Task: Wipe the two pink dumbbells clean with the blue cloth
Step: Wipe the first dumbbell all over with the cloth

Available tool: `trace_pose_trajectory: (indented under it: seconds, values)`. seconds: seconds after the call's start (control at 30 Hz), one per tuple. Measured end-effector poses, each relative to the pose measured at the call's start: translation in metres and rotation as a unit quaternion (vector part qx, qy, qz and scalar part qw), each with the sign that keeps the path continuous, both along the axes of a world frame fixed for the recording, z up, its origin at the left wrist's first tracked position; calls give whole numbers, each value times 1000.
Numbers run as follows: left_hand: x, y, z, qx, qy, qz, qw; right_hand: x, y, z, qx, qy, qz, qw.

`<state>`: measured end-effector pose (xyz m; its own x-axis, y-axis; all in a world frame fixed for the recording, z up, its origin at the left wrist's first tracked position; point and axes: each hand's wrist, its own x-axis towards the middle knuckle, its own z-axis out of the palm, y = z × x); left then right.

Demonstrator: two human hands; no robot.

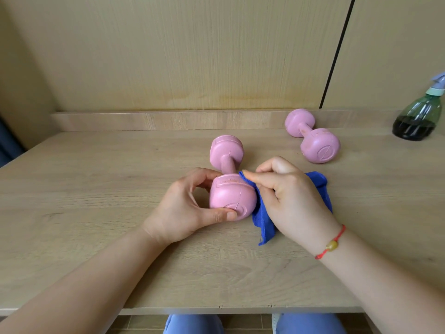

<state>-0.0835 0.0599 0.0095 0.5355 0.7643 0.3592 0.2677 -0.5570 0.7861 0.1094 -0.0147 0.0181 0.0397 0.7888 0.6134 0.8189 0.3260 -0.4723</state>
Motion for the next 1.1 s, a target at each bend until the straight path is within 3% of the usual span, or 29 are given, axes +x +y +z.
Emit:
trace_pose_trajectory:
  seconds: [0.27,0.53,0.77,1.1]
  values:
    - [0,2,-1,6,-1,-3,1000,-1,-18,-1,15,-31,7,999]
    - [1,1,-1,5,-3,-7,1000,-4,5,5,-43,16,-21,999]
    - [1,2,-2,6,-10,-14,1000,-14,-20,5,11,-53,-52,997]
    - [1,3,-2,13,-3,-14,1000,-13,-1,17,-49,-84,-49,994]
